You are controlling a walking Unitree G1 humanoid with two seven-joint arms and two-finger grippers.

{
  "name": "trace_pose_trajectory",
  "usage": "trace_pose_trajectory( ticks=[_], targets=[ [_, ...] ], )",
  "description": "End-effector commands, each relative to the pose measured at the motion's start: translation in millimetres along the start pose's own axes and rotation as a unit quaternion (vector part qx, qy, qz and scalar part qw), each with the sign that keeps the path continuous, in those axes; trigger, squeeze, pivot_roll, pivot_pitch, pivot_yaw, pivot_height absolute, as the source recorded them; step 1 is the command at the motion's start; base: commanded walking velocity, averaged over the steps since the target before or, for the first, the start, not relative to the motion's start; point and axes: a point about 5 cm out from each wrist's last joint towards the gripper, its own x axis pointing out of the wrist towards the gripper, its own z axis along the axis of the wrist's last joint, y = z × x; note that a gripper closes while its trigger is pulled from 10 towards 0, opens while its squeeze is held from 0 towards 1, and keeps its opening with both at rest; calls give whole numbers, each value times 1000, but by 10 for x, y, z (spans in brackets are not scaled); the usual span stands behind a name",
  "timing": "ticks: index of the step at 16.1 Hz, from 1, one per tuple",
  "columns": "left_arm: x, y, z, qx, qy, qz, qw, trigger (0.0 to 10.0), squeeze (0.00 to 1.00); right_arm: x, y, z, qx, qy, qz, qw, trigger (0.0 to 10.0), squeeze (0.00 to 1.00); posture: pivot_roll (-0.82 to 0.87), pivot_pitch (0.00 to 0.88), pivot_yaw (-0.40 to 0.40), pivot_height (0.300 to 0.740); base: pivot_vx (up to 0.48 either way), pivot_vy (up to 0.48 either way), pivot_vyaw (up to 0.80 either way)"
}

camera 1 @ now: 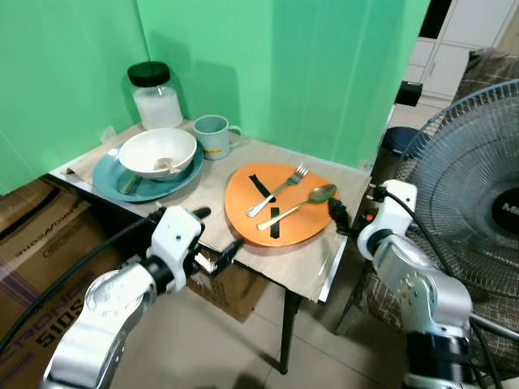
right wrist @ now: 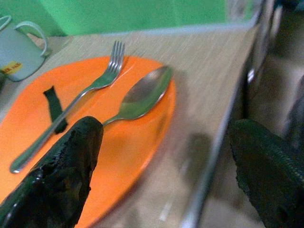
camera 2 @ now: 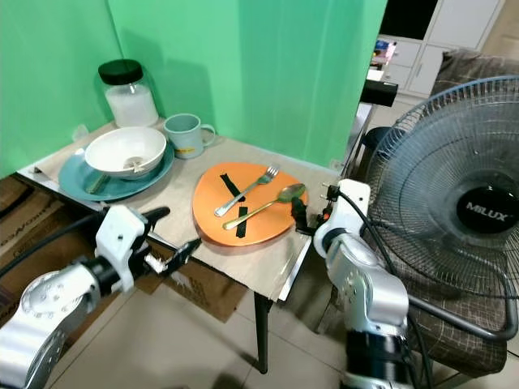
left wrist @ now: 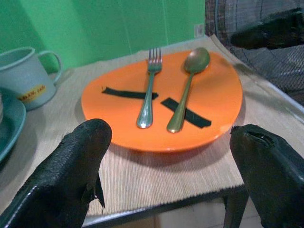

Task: Setting the table

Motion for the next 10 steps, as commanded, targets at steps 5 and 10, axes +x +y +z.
trace_pose_trajectory(
  ticks=[5, 10],
  targets=[
    [-229, -66, 16, 8, 5, -18, 1000, 10000, 0, 84, 91, -109, 97, 87, 22, 991, 10000, 0, 90, 0, -3, 740, 0, 0, 0],
    [-315, -109, 43, 2, 10, -38, 999, 10000, 0, 97, 160, -80, 153, 109, 48, 981, 3569, 0, 94, 0, -6, 740, 0, 0, 0]
  ],
)
